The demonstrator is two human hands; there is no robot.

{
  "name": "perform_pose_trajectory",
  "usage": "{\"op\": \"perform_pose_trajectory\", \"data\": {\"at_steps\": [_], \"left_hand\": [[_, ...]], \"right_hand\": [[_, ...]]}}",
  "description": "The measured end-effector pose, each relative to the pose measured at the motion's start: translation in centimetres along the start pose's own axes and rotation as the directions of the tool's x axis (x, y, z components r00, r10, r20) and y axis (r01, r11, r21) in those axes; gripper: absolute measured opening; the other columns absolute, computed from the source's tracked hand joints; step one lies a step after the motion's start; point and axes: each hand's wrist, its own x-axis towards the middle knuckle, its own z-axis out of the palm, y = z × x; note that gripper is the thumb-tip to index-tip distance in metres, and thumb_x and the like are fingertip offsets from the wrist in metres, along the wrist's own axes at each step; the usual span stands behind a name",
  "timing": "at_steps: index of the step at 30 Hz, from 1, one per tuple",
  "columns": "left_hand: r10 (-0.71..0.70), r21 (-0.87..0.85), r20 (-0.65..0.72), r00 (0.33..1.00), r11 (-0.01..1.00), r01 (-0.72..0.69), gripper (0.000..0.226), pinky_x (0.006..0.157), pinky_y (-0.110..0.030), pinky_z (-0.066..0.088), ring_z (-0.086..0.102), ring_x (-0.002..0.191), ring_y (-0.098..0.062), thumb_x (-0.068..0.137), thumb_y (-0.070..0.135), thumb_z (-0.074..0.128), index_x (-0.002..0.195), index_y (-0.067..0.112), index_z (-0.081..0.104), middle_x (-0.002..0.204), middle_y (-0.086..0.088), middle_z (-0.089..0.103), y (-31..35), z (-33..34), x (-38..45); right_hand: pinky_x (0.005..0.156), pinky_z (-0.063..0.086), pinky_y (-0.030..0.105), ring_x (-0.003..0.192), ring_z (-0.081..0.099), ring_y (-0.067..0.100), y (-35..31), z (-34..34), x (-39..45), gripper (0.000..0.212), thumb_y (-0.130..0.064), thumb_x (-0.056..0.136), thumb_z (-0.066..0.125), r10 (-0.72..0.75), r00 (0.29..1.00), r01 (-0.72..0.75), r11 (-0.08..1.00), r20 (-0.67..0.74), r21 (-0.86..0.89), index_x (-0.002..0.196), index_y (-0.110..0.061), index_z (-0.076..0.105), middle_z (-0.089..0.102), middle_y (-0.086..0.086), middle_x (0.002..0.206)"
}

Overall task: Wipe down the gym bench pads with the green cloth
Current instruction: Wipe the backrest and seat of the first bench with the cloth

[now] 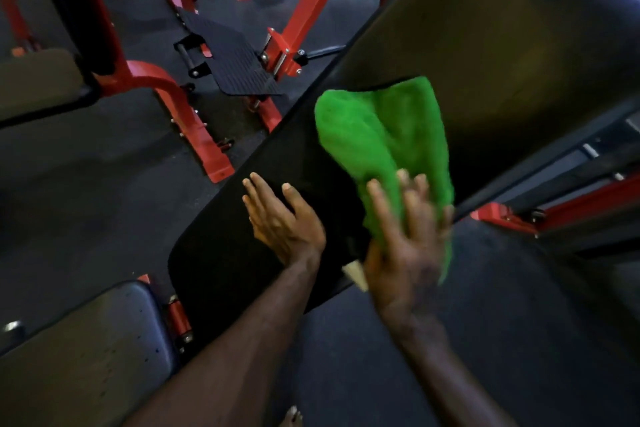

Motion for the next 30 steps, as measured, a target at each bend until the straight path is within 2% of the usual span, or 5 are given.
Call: {"op": "perform_pose_trajectory", "data": {"at_steps": [5, 11, 16, 23, 30], "left_hand": [[0.114, -0.052, 0.122, 0.986, 0.993, -0.108, 0.054, 0.123, -0.024, 0.023, 0.028, 0.15, -0.015, 0.102, 0.046, 0.027, 0.151, 0.025, 0.022, 0.149, 0.0, 0.049, 1.6, -2.9, -2.2], [-0.028, -0.004, 0.023, 0.999, 1.0, 0.028, 0.07, 0.124, -0.039, 0.017, 0.026, 0.156, -0.027, 0.099, 0.05, 0.036, 0.162, 0.018, 0.033, 0.168, -0.004, 0.03, 1.1, -0.5, 0.0], [0.031, -0.053, -0.041, 0.999, 0.998, -0.033, 0.065, 0.122, -0.031, 0.018, 0.036, 0.151, -0.031, 0.103, 0.048, 0.041, 0.157, 0.013, 0.042, 0.162, -0.009, 0.041, 1.3, -0.2, -0.3], [-0.038, -0.035, 0.022, 0.999, 0.999, 0.038, 0.07, 0.125, -0.043, 0.013, 0.02, 0.158, -0.024, 0.1, 0.051, 0.032, 0.163, 0.021, 0.028, 0.17, 0.0, 0.025, 0.9, 0.1, -0.1], [-0.032, -0.007, 0.019, 0.999, 0.999, 0.032, 0.075, 0.124, -0.042, 0.014, 0.022, 0.157, -0.026, 0.096, 0.053, 0.03, 0.163, 0.019, 0.03, 0.169, -0.002, 0.027, 0.9, 0.1, 0.2]], "right_hand": [[0.129, 0.005, 0.04, 0.159, 0.014, 0.013, -0.9, 1.9, -5.5, 0.066, -0.023, 0.088, 0.053, -0.071, 0.986, 0.066, 0.997, 0.148, 0.038, 0.153, -0.032, 0.048, 0.031, 0.006, 0.167], [0.129, 0.01, 0.047, 0.161, 0.004, 0.03, -1.8, 1.4, 0.1, 0.09, 0.0, 0.075, 0.058, 0.423, 0.875, -0.378, 0.901, -0.236, 0.214, 0.16, -0.018, 0.034, 0.013, 0.016, 0.172], [0.125, 0.028, 0.042, 0.156, 0.024, 0.032, -6.8, 6.8, -6.3, 0.084, -0.048, 0.101, 0.055, 0.702, 0.686, -0.612, 0.699, -0.191, 0.37, 0.166, -0.031, 0.005, 0.022, 0.02, 0.167], [0.123, 0.017, 0.016, 0.156, 0.013, -0.002, -5.1, 5.6, -1.2, 0.091, -0.034, 0.095, 0.071, 0.809, 0.496, -0.588, 0.58, -0.316, 0.564, 0.161, -0.005, 0.016, 0.021, 0.003, 0.164], [0.121, 0.021, 0.019, 0.15, 0.038, 0.032, -9.3, 8.8, -8.1, 0.094, -0.063, 0.09, 0.058, 0.898, 0.438, -0.72, 0.373, -0.033, 0.585, 0.157, -0.002, 0.033, 0.041, 0.021, 0.158]]}}
